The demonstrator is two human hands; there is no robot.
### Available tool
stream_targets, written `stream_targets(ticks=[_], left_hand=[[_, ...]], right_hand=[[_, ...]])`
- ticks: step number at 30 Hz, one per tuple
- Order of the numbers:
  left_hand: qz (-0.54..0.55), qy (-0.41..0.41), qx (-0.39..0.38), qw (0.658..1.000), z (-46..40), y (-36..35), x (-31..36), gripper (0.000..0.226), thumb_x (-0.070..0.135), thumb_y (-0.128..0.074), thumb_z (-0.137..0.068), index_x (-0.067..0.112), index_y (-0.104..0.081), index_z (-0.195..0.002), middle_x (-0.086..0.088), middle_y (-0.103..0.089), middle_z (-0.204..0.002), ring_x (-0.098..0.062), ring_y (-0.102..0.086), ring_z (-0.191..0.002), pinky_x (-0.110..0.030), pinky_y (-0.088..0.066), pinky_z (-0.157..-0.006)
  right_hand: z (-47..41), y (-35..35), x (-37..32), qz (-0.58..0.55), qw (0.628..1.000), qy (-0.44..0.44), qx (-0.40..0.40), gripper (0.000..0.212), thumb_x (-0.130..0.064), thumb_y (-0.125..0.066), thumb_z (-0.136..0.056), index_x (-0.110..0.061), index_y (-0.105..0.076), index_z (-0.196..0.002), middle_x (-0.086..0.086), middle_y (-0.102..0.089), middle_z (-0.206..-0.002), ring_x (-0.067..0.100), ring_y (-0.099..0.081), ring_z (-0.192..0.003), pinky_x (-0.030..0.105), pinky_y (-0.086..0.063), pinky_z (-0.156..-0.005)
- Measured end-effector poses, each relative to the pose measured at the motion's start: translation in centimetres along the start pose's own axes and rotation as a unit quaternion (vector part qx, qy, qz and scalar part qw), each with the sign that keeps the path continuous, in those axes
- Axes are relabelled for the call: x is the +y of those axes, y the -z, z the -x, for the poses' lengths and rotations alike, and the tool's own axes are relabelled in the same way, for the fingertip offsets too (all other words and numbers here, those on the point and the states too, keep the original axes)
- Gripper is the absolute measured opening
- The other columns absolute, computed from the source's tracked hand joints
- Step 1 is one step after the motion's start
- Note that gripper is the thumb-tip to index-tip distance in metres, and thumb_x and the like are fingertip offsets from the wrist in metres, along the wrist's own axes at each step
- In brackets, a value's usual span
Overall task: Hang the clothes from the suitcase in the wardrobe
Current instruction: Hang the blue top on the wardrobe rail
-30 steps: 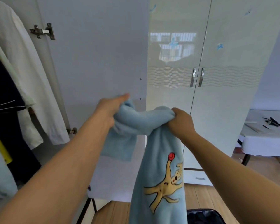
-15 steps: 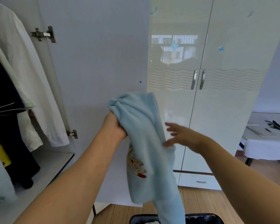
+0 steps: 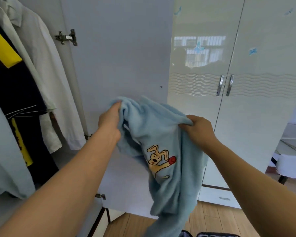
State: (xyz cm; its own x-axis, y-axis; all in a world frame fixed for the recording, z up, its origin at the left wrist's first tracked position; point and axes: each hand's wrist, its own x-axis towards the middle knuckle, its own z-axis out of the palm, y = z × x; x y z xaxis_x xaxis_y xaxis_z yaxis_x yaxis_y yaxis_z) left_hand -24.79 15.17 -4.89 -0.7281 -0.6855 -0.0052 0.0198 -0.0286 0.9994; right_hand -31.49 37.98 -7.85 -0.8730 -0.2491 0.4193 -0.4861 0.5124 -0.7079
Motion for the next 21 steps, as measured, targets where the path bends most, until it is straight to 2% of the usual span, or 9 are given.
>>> stream_targets(ticks=[2, 4, 6, 9, 12, 14, 17, 19, 21], left_hand=[[-0.023, -0.020, 0.017, 0.999, 0.9, 0.1, -0.3, 0.054, 0.041, -0.074, -0.080, 0.008, -0.060, -0.120, -0.006, -0.062, -0.121, -0.024, -0.060, -0.107, -0.029, -0.047, -0.088], [-0.104, -0.082, -0.084, 0.988, 2.0, -0.5, -0.5, 0.082, 0.041, -0.076, -0.079, 0.016, -0.037, -0.147, -0.002, -0.043, -0.144, -0.019, -0.044, -0.130, -0.027, -0.037, -0.094], [-0.152, -0.131, -0.205, 0.958, 2.5, -1.3, -0.5, 0.090, 0.028, -0.080, -0.076, 0.022, -0.029, -0.150, 0.001, -0.038, -0.149, -0.010, -0.037, -0.132, -0.025, -0.034, -0.100], [-0.210, -0.192, -0.275, 0.918, 2.8, -1.5, -0.9, 0.076, 0.012, -0.081, -0.074, 0.021, -0.045, -0.140, 0.002, -0.052, -0.137, -0.007, -0.046, -0.126, -0.026, -0.038, -0.106], [-0.264, -0.200, -0.297, 0.896, 2.7, -1.3, -1.4, 0.032, 0.017, -0.081, -0.074, 0.015, -0.065, -0.102, -0.004, -0.068, -0.102, -0.022, -0.063, -0.097, -0.033, -0.049, -0.086], [-0.344, -0.205, -0.273, 0.875, 2.4, -0.9, -1.9, 0.020, 0.019, -0.077, -0.076, 0.014, -0.064, -0.092, -0.004, -0.065, -0.091, -0.021, -0.060, -0.084, -0.032, -0.047, -0.075], [-0.450, -0.215, -0.213, 0.841, 2.0, 0.0, -2.4, 0.009, 0.011, -0.061, -0.083, 0.004, -0.063, -0.089, -0.008, -0.064, -0.087, -0.023, -0.058, -0.082, -0.031, -0.044, -0.067], [-0.455, -0.206, -0.152, 0.853, 1.8, 0.9, -1.9, 0.012, 0.007, -0.051, -0.086, 0.009, -0.055, -0.074, -0.004, -0.057, -0.080, -0.020, -0.052, -0.078, -0.028, -0.037, -0.061], [-0.413, -0.208, -0.082, 0.883, 1.7, 1.7, -0.6, 0.015, 0.005, -0.045, -0.088, 0.013, -0.046, -0.075, -0.004, -0.052, -0.079, -0.020, -0.049, -0.078, -0.028, -0.034, -0.058]], right_hand=[[-0.6, -0.1, -1.5, 0.004, 0.999, 0.052, 0.007, 0.019, -0.017, -0.052, -0.095, -0.007, -0.068, -0.092, 0.006, -0.067, -0.088, 0.024, -0.059, -0.084, 0.030, -0.043, -0.071], [-1.0, -0.4, -2.9, 0.003, 0.996, 0.092, -0.004, 0.020, -0.011, -0.049, -0.095, -0.006, -0.069, -0.097, 0.006, -0.068, -0.092, 0.021, -0.059, -0.085, 0.026, -0.042, -0.073], [-1.4, -0.6, -3.9, 0.018, 0.991, 0.129, -0.027, 0.023, -0.005, -0.048, -0.093, -0.006, -0.069, -0.102, 0.005, -0.067, -0.096, 0.018, -0.058, -0.089, 0.019, -0.039, -0.074], [-1.7, -1.1, -4.7, 0.032, 0.987, 0.152, -0.044, 0.025, -0.003, -0.049, -0.090, -0.011, -0.069, -0.105, -0.001, -0.063, -0.096, 0.016, -0.056, -0.090, 0.016, -0.035, -0.074], [-1.9, -0.9, -4.8, 0.019, 0.991, 0.130, -0.032, 0.016, -0.006, -0.048, -0.091, -0.007, -0.064, -0.092, 0.005, -0.065, -0.090, 0.023, -0.057, -0.085, 0.027, -0.039, -0.073], [-2.3, -0.5, -4.6, 0.039, 0.992, 0.114, -0.049, 0.013, -0.009, -0.047, -0.093, -0.007, -0.057, -0.084, 0.007, -0.061, -0.086, 0.025, -0.055, -0.083, 0.029, -0.037, -0.072], [-2.9, -0.2, -4.3, 0.053, 0.990, 0.096, -0.091, 0.019, -0.015, -0.051, -0.094, -0.003, -0.059, -0.082, 0.012, -0.061, -0.085, 0.024, -0.054, -0.081, 0.029, -0.036, -0.071], [-3.1, 0.0, -4.9, -0.010, 0.991, 0.072, -0.115, 0.022, -0.016, -0.059, -0.089, 0.005, -0.064, -0.086, 0.020, -0.064, -0.085, 0.022, -0.055, -0.076, 0.031, -0.041, -0.069], [-3.0, 0.7, -6.1, -0.119, 0.976, 0.036, -0.178, 0.016, -0.010, -0.066, -0.084, 0.003, -0.068, -0.093, 0.016, -0.068, -0.084, 0.018, -0.061, -0.072, 0.027, -0.047, -0.066]])
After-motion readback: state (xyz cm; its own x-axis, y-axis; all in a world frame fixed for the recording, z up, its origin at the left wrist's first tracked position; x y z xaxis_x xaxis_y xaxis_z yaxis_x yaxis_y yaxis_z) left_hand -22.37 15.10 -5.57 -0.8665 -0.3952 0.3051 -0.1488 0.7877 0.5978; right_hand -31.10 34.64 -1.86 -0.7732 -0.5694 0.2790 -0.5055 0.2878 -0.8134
